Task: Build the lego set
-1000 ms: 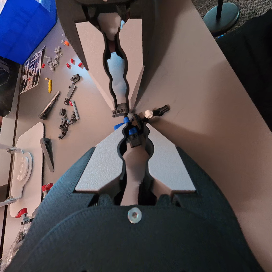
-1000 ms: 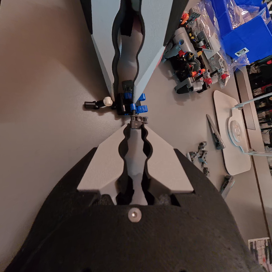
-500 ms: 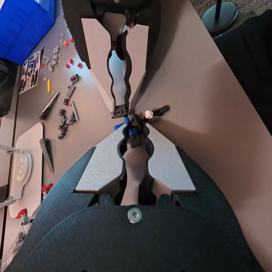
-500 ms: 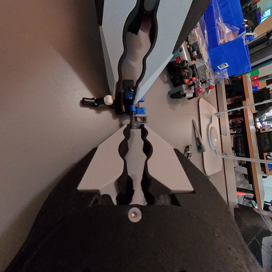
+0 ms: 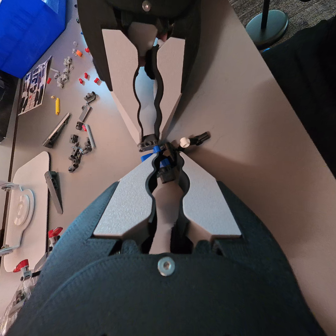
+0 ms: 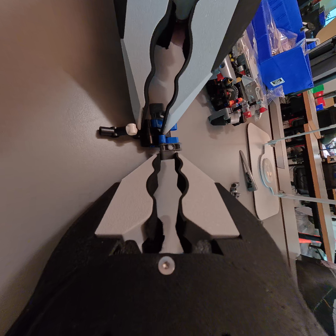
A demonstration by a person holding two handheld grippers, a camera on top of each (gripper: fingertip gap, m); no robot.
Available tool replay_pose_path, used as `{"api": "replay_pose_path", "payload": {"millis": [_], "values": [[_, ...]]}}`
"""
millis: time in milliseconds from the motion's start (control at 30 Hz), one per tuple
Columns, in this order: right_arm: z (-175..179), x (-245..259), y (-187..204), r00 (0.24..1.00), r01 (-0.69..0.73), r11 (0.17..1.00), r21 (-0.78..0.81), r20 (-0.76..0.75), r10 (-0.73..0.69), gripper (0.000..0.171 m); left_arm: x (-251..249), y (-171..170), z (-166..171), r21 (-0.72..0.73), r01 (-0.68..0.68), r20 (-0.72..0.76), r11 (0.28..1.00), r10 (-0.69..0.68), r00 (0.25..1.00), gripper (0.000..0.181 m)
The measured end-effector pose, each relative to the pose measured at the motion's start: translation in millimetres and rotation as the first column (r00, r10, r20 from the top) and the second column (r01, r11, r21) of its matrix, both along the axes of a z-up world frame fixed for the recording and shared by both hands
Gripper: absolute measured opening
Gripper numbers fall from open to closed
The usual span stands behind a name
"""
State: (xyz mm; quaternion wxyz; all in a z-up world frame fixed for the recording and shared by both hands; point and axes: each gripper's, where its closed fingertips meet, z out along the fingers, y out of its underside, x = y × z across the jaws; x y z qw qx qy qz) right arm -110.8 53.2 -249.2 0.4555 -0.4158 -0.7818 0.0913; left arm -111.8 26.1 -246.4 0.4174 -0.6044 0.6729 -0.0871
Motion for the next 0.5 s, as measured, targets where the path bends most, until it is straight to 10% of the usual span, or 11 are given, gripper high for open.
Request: {"api": "replay_pose_path", "payload": {"millis": [500], "values": [[1.0, 6.6, 2.5, 0.999, 0.014, 0.991, -0.133, -0.044, -0.020, 0.019, -7.8, 9.9, 15.1, 0.100, -0.053, 0.007, 0.994, 0.052, 0.999, 0.013]]}}
